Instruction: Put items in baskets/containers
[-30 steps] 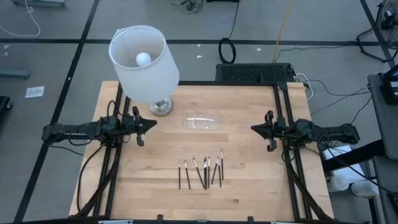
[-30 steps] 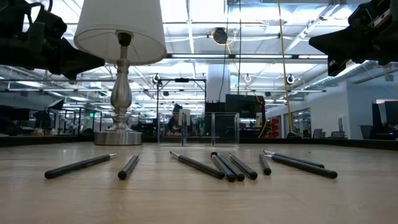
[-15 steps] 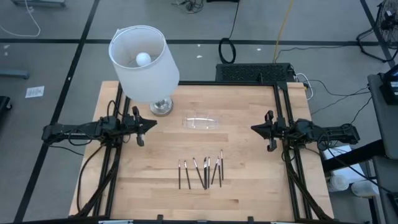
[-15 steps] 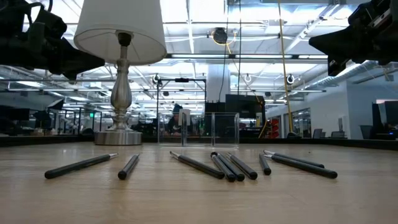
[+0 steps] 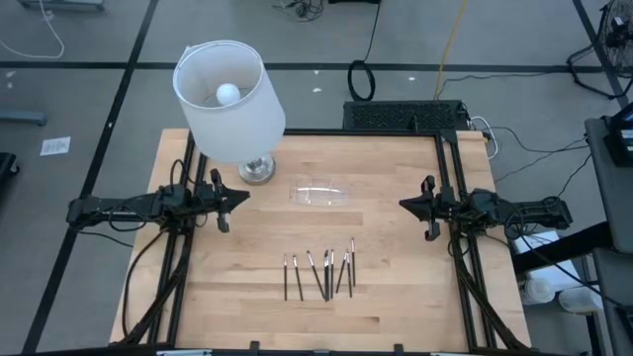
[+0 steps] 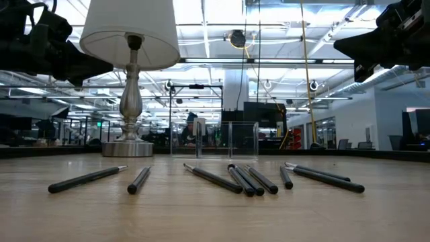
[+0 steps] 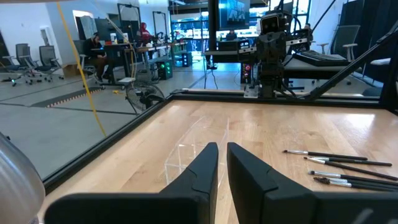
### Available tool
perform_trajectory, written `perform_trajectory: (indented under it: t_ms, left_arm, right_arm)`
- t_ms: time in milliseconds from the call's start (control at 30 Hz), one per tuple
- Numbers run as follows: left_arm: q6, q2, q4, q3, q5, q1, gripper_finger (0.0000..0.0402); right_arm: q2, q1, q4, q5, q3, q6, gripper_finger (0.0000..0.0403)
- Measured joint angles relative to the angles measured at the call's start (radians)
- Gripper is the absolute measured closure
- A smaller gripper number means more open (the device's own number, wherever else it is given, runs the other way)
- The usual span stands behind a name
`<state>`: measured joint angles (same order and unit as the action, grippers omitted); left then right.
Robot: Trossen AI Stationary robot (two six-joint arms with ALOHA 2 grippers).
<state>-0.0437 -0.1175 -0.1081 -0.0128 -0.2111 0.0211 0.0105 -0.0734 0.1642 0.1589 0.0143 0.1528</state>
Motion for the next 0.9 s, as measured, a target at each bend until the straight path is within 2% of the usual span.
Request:
perform_trajectory:
  t_ms: [733,800,900]
  left_arm:
    - [-0.024,0.000,-0.028,0.000,0.000,0.000,0.0357]
    - [-0.033,0.000,-0.027,0.000,0.000,0.000,0.0357]
    - [-0.037,0.000,-0.027,0.000,0.000,0.000,0.0357]
  right_arm:
    - [0.000,0.000,0.093,0.001,0.000,-0.053,0.0403]
    - [0.001,0.000,0.137,0.014,0.000,-0.120,0.0403]
    - [0.019,0.000,0.265,0.029,0.000,-0.118,0.0403]
